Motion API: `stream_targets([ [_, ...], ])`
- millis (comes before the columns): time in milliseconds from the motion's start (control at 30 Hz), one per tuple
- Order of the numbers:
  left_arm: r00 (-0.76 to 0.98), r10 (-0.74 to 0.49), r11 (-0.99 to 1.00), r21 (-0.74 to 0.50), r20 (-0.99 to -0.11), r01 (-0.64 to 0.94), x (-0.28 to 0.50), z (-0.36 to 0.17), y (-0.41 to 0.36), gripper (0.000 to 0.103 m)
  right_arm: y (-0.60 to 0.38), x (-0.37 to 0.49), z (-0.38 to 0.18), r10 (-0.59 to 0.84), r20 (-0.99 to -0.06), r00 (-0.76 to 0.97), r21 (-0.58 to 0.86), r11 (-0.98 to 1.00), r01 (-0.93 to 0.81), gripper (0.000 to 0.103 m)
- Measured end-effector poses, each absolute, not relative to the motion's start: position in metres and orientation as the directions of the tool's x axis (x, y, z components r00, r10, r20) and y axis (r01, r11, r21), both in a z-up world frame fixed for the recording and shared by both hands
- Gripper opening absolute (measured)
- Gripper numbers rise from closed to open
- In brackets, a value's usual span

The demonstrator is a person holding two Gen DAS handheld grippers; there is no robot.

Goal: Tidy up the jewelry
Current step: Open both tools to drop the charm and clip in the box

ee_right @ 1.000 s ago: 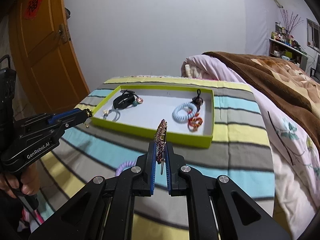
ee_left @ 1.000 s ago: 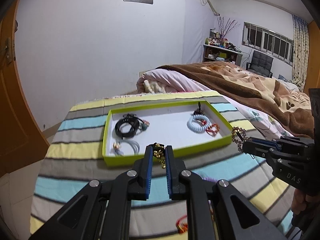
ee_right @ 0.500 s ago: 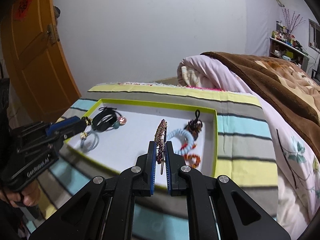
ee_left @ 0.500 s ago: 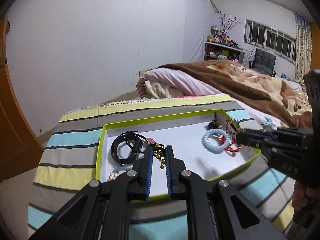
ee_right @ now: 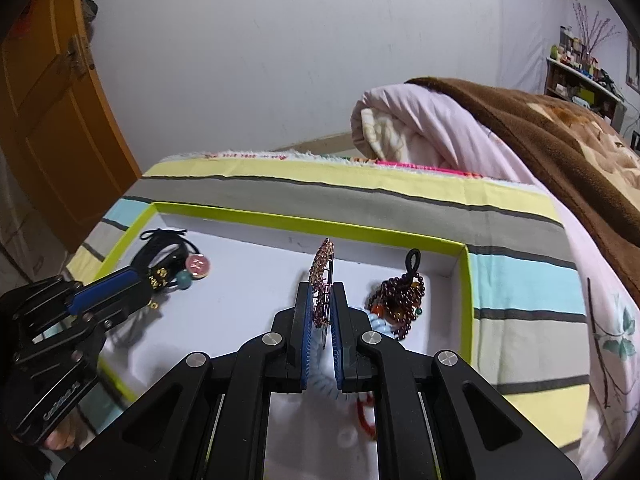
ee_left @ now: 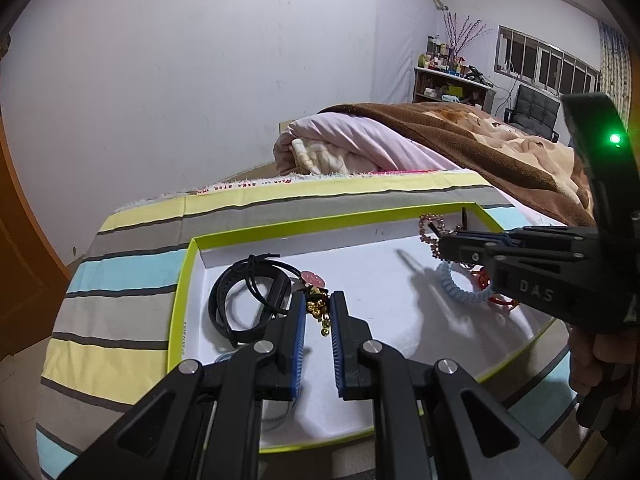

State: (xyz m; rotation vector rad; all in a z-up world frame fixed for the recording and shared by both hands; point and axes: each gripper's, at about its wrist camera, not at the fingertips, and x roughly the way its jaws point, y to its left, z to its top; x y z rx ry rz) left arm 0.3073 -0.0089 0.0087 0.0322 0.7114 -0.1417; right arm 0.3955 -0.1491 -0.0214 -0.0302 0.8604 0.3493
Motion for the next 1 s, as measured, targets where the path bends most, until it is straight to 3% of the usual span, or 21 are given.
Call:
stream_targets([
  [367,0.719,-0.126,0.99,-0.042,-0.683,0.133,0.315,-0.002,-0.004,0.013,-0.149,0.407,-0.029,0.286,-0.765,0.577,0.125,0.945,-0.302,0.009],
  [567,0.724,-0.131,0.989,-0.044,-0.677,0.138,0.311,0.001,-0.003,0.013,-0.151,0.395,-0.021,0.293,-0.747,0.597,0.121,0.943,-0.312,0.026],
  [1000,0.751,-0.131,0.99,-0.047,-0.647,0.132,0.265,0.024,-0.001,0.014,-0.17,0.33,0.01,0.326,-0.694,0.642,0.141,0.936,-0.322,0.026],
])
